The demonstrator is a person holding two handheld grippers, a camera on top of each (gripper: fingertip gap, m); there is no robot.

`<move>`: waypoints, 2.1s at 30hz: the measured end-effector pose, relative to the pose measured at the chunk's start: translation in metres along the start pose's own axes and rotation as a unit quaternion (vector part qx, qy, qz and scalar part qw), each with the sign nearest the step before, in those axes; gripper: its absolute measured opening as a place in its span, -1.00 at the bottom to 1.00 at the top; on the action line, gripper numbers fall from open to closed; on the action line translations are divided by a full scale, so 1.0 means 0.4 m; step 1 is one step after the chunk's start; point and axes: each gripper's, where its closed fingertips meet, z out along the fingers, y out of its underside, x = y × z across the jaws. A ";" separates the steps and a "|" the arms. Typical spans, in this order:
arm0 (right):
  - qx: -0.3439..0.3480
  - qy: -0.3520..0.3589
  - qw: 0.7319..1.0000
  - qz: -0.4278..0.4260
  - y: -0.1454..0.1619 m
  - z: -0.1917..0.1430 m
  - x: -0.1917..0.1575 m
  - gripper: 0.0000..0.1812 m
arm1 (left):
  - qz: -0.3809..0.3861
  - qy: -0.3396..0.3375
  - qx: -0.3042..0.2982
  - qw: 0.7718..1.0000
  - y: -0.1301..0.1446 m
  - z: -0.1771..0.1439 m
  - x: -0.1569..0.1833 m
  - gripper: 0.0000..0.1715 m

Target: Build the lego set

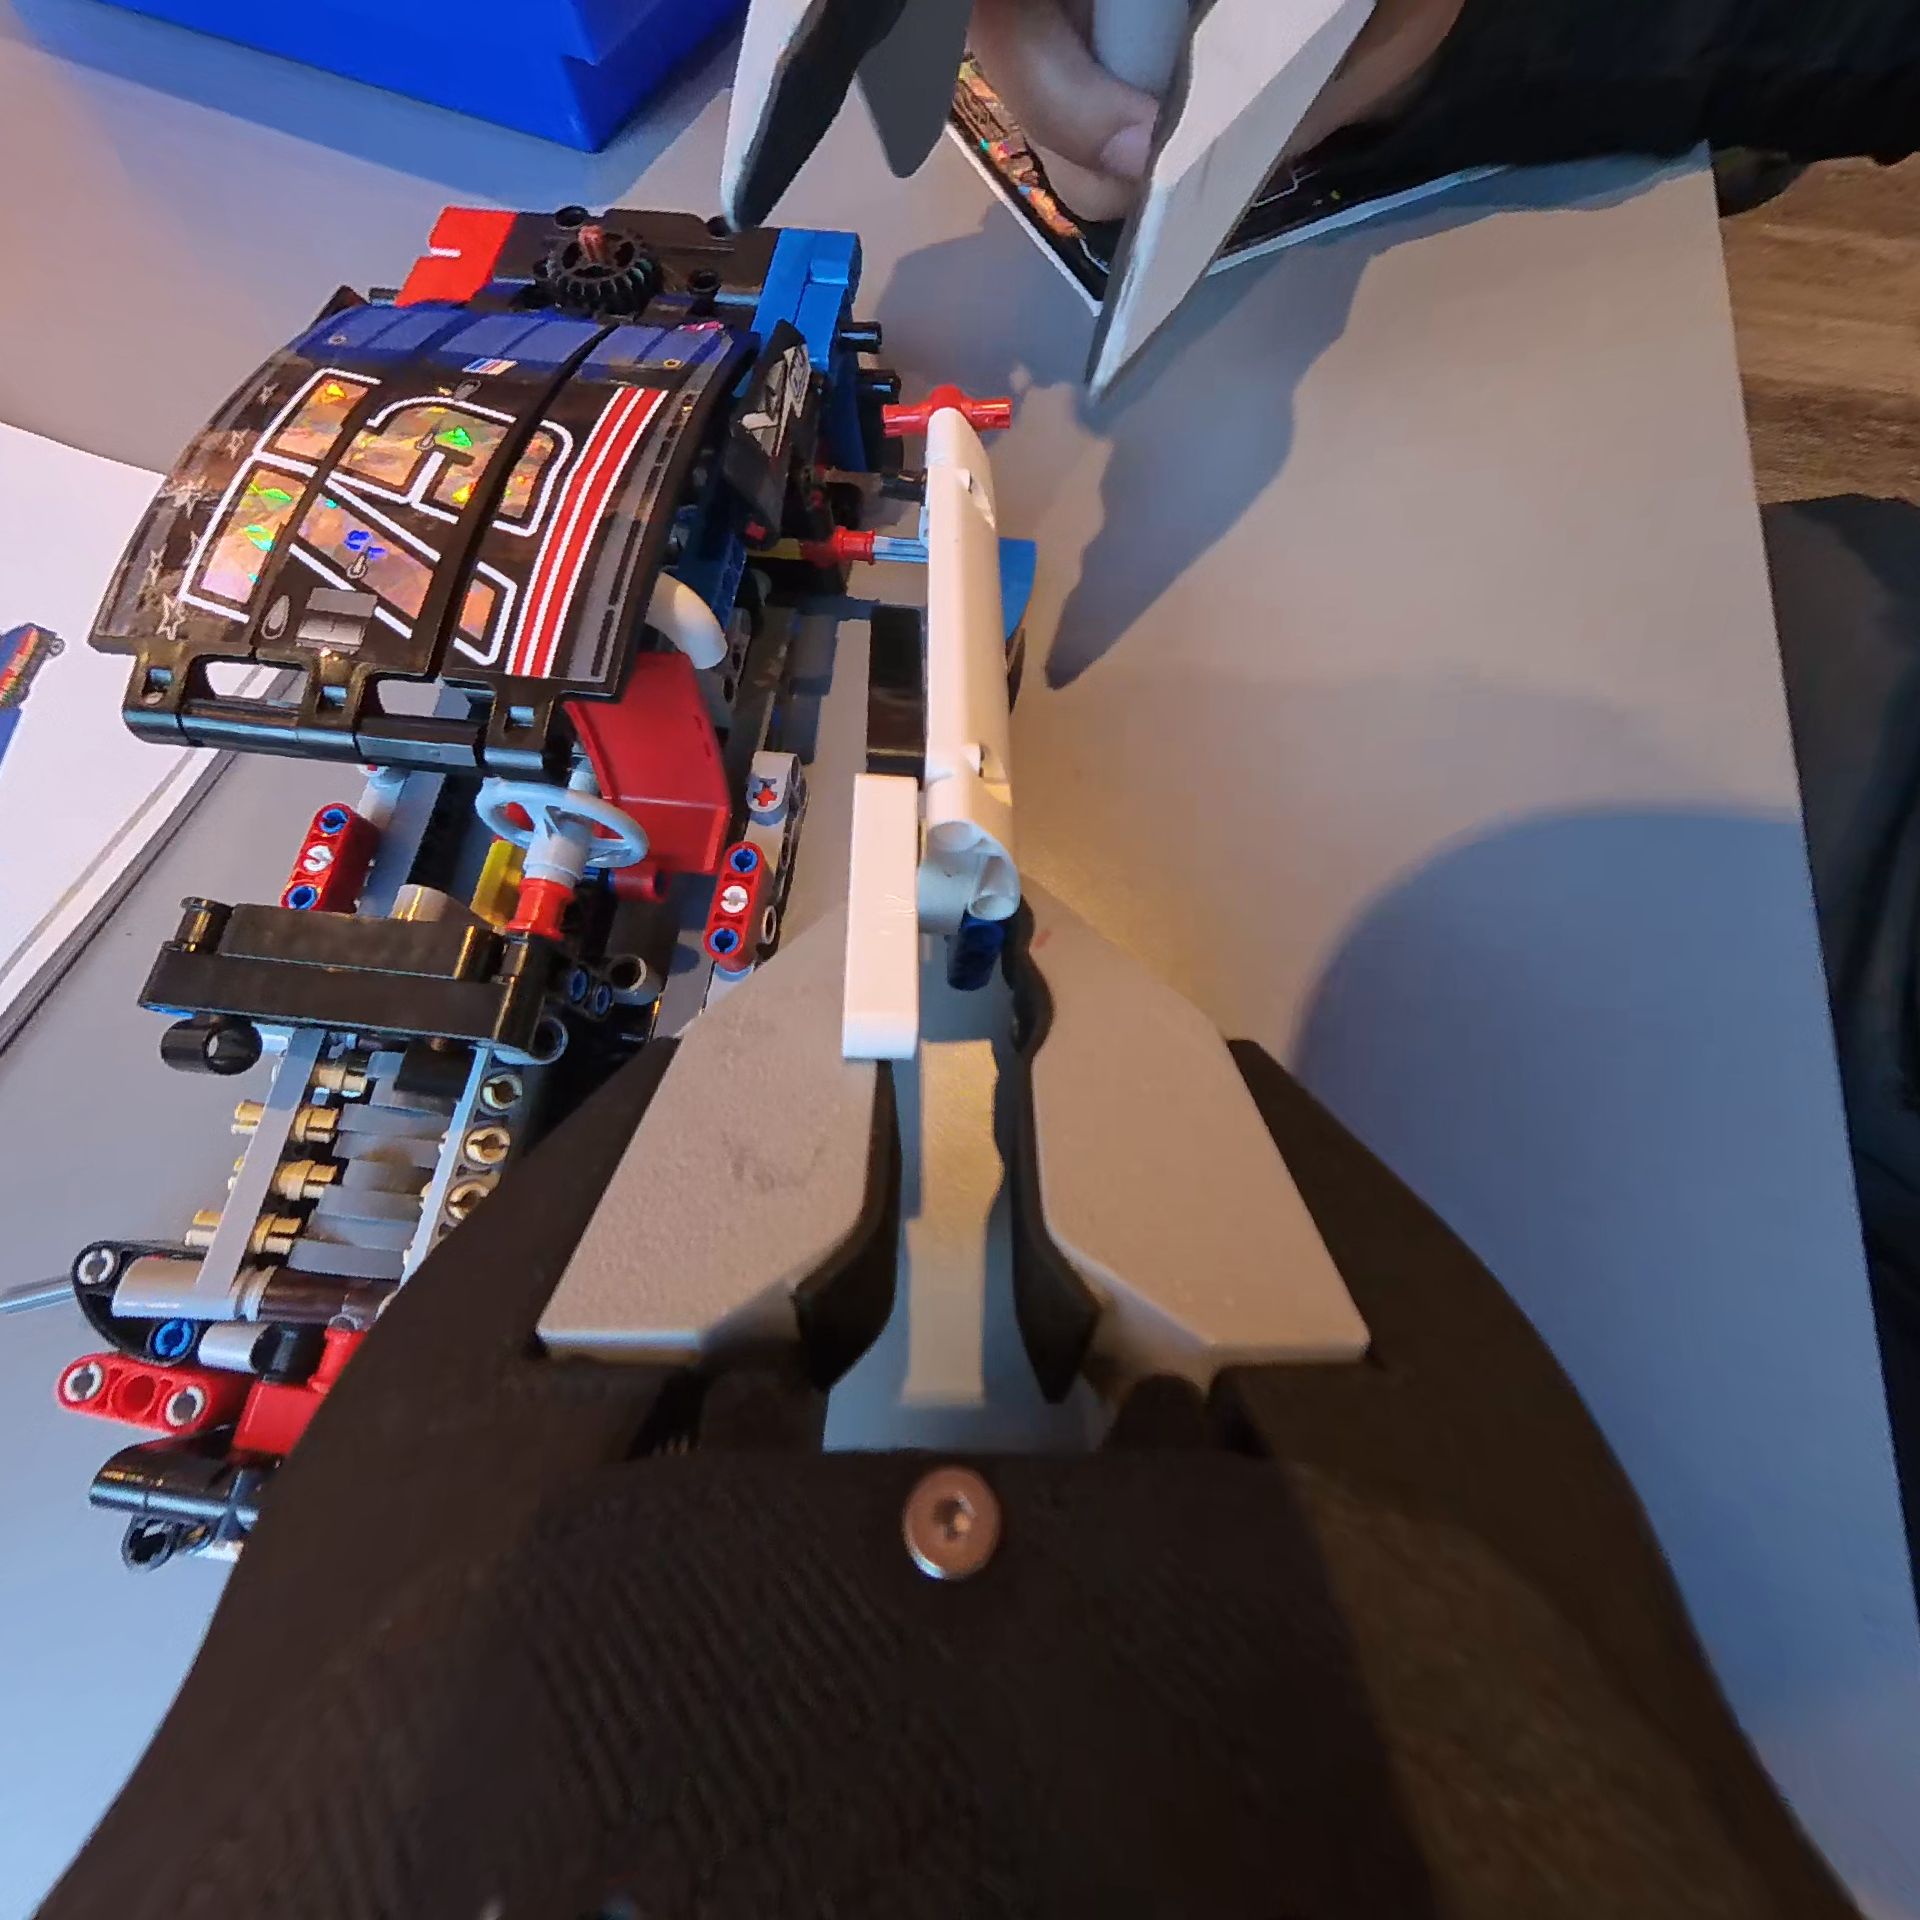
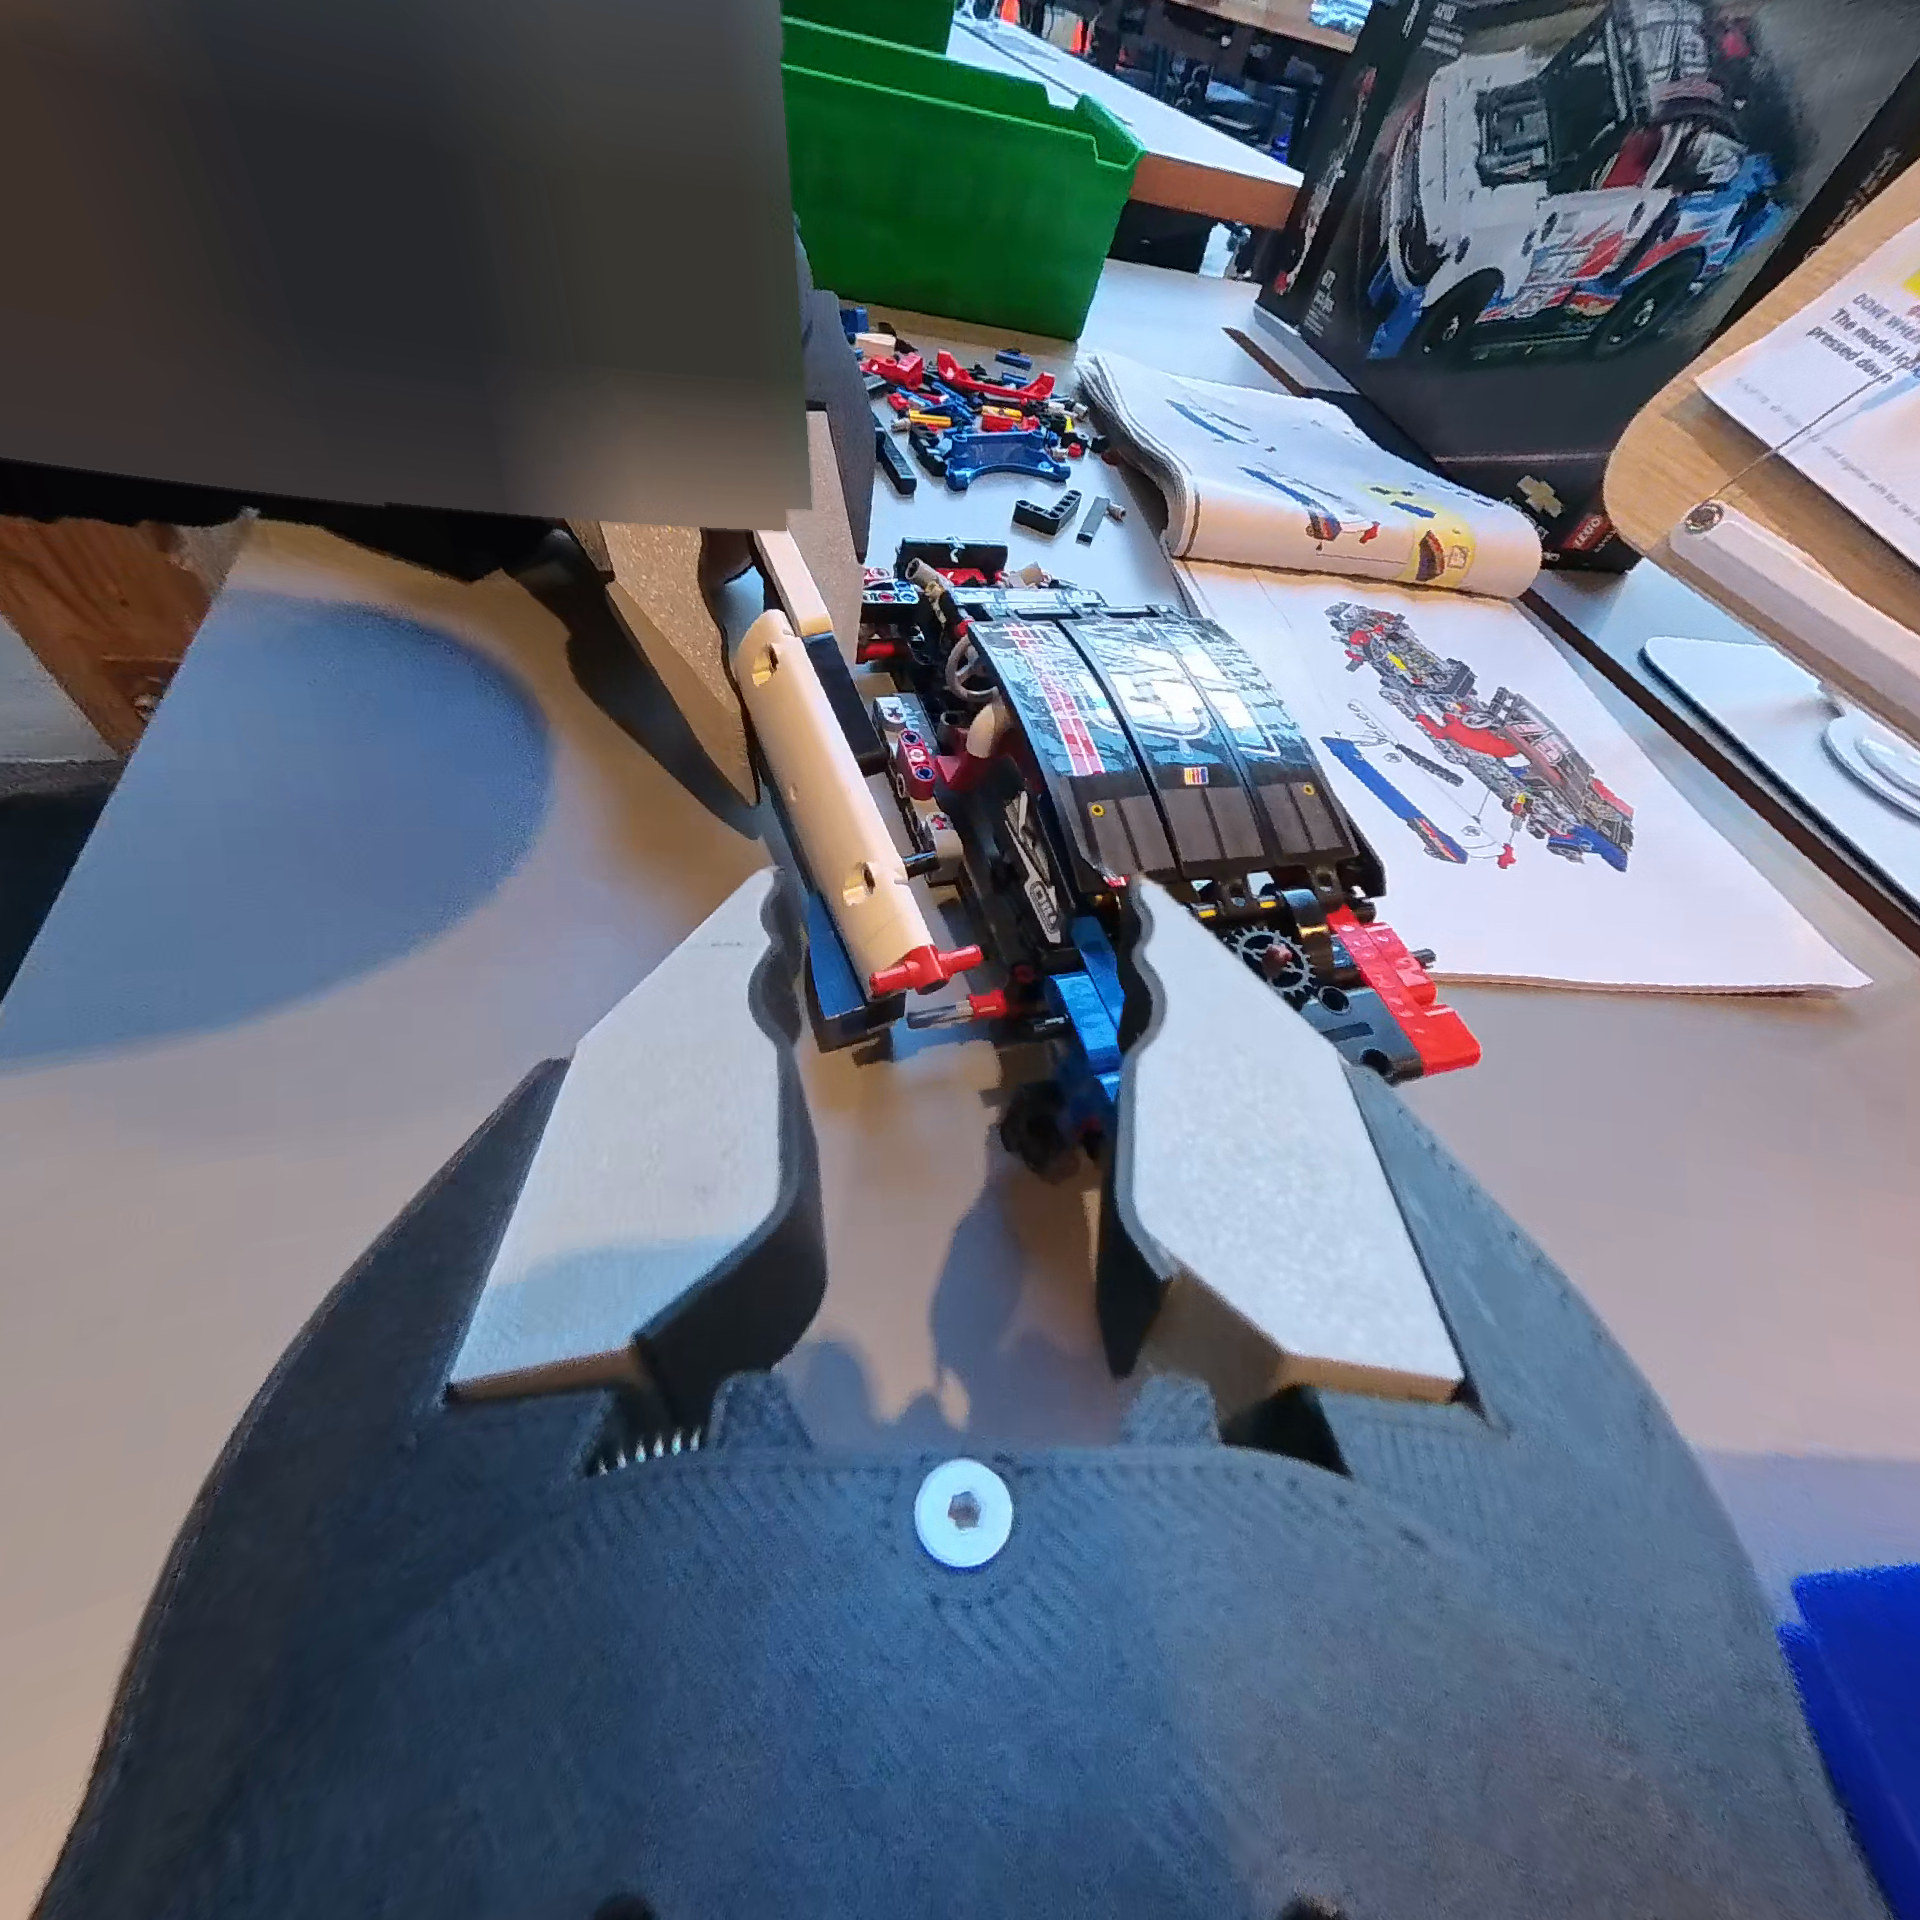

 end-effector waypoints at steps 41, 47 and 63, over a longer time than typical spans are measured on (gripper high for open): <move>0.053 -0.031 0.996 0.068 -0.028 -0.015 0.012 -0.40 | 0.002 0.010 0.000 1.000 -0.001 0.004 -0.002 -0.84; 0.056 -0.034 0.995 0.080 -0.029 -0.018 0.018 -0.41 | -0.004 0.014 0.000 1.000 0.000 0.003 -0.003 -0.84; 0.046 -0.043 0.995 0.073 -0.025 -0.009 0.008 -0.54 | -0.007 0.019 -0.001 1.000 0.001 0.002 -0.004 -0.84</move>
